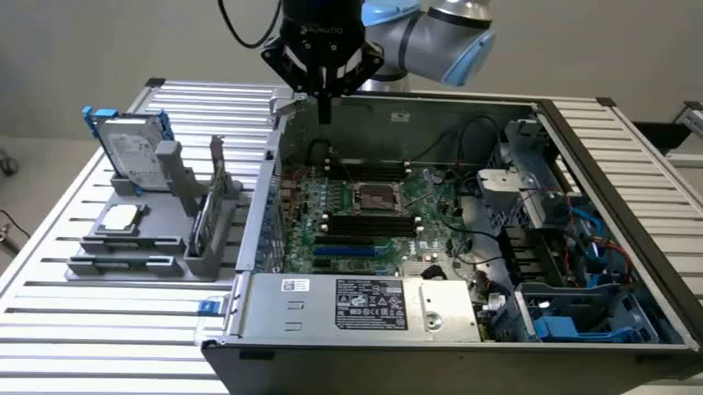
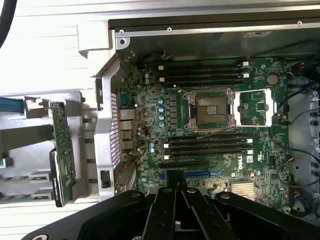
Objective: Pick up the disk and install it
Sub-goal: 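Reach for the disk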
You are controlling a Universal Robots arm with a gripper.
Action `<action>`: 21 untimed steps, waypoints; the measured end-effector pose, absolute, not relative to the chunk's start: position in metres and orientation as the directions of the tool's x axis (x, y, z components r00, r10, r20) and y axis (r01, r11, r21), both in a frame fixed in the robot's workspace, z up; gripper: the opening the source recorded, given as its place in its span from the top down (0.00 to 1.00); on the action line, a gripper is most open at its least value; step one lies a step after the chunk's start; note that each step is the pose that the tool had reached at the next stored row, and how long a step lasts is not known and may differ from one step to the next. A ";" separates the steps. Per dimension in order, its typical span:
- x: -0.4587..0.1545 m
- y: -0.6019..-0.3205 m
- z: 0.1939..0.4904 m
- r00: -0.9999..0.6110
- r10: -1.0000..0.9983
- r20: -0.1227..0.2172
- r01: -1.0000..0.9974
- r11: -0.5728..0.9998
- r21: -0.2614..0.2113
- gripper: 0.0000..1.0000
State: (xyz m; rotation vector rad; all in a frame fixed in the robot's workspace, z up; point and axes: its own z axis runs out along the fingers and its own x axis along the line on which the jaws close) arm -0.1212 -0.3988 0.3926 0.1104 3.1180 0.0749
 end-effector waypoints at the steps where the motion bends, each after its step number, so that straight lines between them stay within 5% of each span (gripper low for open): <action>1: -0.121 -0.399 0.393 -0.997 0.071 -0.019 0.070 0.996 0.049 0.89; 21: -0.155 -0.373 0.392 -0.997 0.071 -0.019 0.070 0.996 0.049 0.89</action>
